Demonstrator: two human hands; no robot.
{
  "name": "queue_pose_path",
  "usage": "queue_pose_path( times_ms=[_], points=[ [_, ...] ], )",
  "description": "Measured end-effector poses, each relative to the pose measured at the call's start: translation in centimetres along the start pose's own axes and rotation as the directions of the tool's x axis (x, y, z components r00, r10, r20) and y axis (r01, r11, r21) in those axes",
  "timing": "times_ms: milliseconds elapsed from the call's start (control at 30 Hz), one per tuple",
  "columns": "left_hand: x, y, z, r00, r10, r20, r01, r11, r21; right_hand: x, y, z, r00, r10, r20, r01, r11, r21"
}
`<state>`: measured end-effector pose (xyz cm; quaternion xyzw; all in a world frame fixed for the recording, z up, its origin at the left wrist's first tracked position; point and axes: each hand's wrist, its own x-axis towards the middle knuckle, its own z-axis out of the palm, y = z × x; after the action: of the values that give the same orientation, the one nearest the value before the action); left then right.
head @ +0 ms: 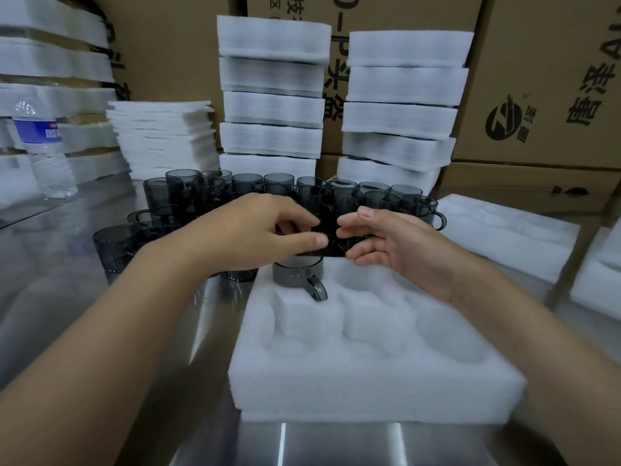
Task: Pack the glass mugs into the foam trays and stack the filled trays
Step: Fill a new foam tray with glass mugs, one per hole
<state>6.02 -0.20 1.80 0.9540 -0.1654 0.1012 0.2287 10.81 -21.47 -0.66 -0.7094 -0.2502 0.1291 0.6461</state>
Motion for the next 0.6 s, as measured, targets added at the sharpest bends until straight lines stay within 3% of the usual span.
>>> queue_pose_path(
  times_ms=[100,200,333,500,600],
  points=[
    [0.1,1.4,1.6,0.990,0.128,0.059,-0.134,0.983,0.127,0.0,0.0,0.0,1.000,-0.007,-0.002,0.007,1.000,0.000],
    [0.2,1.7,3.3,0.970,0.041,0.241,-0.100,0.966,0.240,0.1,0.0,0.2,0.999,-0.001,-0.043,0.002,0.999,0.041],
    [0.2,1.8,3.9,0.945,-0.015,0.326,-0.069,0.967,0.244,0.3,0.3,0.3,0.981,-0.024,-0.191,0.016,0.999,-0.046],
    [0.1,1.8,4.1,0.892,-0.060,0.448,-0.036,0.979,0.203,0.6,0.3,-0.7,0.847,-0.219,-0.484,0.133,0.969,-0.206],
    [0.3,1.6,3.9,0.876,-0.075,0.477,-0.025,0.980,0.199,0.8,0.7,-1.3,0.745,-0.259,-0.615,0.111,0.957,-0.270]
  ],
)
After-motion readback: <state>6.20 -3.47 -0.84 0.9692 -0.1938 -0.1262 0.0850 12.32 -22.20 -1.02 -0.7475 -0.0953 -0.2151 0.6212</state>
